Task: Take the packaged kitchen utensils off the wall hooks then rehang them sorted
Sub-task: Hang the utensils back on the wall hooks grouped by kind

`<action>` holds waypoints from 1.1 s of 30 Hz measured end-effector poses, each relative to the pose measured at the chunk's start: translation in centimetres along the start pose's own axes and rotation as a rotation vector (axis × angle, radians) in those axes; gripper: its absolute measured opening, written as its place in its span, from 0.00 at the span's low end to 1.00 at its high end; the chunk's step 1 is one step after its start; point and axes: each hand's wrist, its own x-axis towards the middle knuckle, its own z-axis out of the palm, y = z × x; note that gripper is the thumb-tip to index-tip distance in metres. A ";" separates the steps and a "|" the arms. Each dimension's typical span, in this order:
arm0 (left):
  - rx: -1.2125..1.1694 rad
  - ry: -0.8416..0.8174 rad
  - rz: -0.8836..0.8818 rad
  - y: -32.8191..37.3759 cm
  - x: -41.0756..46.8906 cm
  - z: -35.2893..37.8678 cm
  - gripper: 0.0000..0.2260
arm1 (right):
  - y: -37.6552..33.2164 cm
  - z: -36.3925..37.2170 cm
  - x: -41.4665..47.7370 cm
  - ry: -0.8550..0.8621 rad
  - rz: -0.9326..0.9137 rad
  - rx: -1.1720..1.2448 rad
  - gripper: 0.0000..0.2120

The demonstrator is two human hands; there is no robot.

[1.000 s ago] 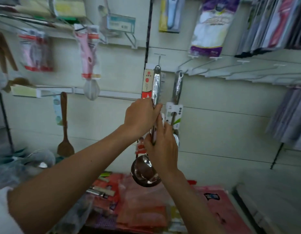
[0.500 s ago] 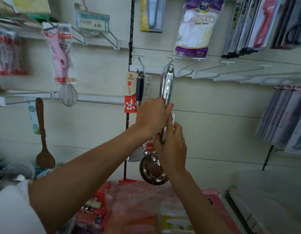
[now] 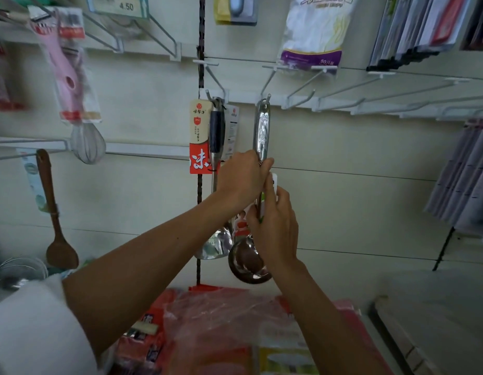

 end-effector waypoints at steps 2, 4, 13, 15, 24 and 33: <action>-0.021 -0.006 -0.016 -0.2 0.9 0.7 0.17 | 0.7 0.7 1.0 -0.018 0.021 -0.022 0.37; -0.017 -0.014 -0.035 -0.6 1.9 1.5 0.17 | 1.4 1.6 1.9 -0.024 0.032 -0.037 0.35; 0.048 0.024 -0.055 -2.2 3.3 4.1 0.17 | 4.3 5.1 3.5 -0.002 -0.003 -0.027 0.35; 0.022 0.030 -0.053 -2.5 3.5 4.3 0.18 | 4.5 5.4 3.7 0.008 -0.008 -0.012 0.35; -0.105 -0.016 -0.042 -3.9 1.2 3.1 0.19 | 4.2 5.9 1.7 0.135 -0.018 -0.039 0.36; 0.122 0.083 0.037 -9.4 -4.2 -6.8 0.23 | -5.0 6.8 -0.1 0.075 -0.074 0.014 0.32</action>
